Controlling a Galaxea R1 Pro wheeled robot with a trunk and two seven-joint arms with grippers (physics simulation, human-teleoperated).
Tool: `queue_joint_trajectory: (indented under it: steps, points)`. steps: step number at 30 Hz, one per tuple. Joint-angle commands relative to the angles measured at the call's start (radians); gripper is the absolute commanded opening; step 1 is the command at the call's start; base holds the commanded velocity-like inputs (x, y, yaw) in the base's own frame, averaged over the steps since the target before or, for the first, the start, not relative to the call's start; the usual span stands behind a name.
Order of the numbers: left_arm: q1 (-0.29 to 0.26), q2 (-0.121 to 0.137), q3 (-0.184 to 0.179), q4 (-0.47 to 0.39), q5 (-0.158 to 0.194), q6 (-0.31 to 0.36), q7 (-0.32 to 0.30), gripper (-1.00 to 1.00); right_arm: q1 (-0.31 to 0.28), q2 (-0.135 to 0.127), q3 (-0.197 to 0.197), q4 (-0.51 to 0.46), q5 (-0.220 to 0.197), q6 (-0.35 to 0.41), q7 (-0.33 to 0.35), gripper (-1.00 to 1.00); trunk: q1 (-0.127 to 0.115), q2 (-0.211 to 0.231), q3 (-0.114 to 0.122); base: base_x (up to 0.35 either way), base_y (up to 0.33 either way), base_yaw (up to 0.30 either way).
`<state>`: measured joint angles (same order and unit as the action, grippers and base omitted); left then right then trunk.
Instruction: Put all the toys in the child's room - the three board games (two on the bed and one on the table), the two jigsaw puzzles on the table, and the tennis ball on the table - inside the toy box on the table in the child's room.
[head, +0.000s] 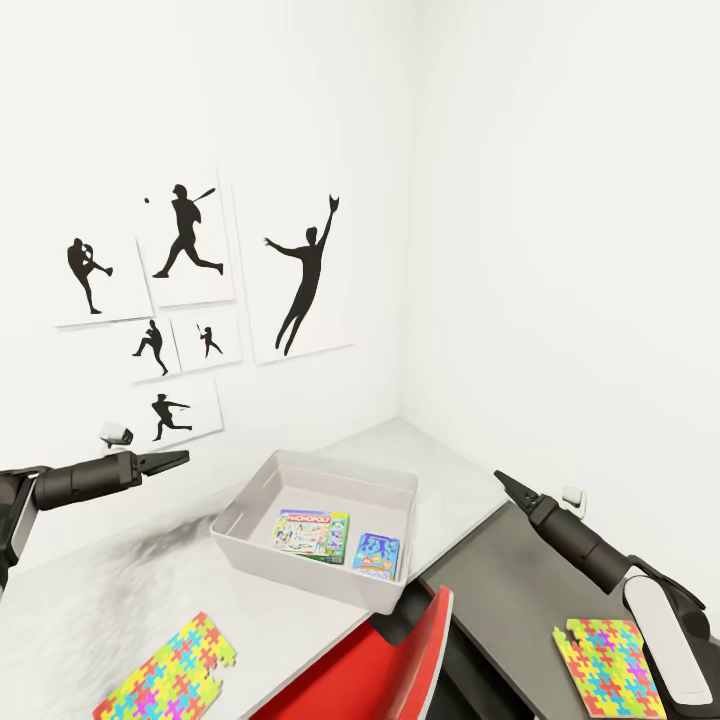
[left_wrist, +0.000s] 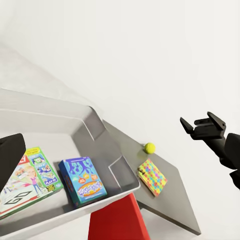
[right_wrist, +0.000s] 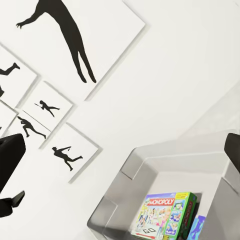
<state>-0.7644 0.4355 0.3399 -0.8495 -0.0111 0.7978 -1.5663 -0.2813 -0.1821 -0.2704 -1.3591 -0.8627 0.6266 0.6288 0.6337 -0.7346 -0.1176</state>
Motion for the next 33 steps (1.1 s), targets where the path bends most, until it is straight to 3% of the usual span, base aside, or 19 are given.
queue_joint_trajectory:
  steps: [1,21,33]
  points:
    - [0.000,0.000,0.000,0.000,-0.001,0.011,-0.004,1.00,-0.001,0.000,-0.001,0.000,-0.005,0.007,0.000,1.00,0.000,-0.001,-0.002,-0.002,0.000,0.000]
    - [0.002,-0.003,-0.002,-0.002,-0.002,0.011,-0.004,1.00,-0.001,0.002,-0.001,0.000,-0.006,0.007,0.007,1.00,0.000,-0.001,-0.002,0.000,0.000,0.000]
    - [0.003,-0.004,-0.002,-0.003,-0.001,0.011,-0.004,1.00,-0.001,0.024,-0.003,0.000,-0.003,0.006,0.011,1.00,0.000,-0.001,0.006,-0.006,0.000,0.000]
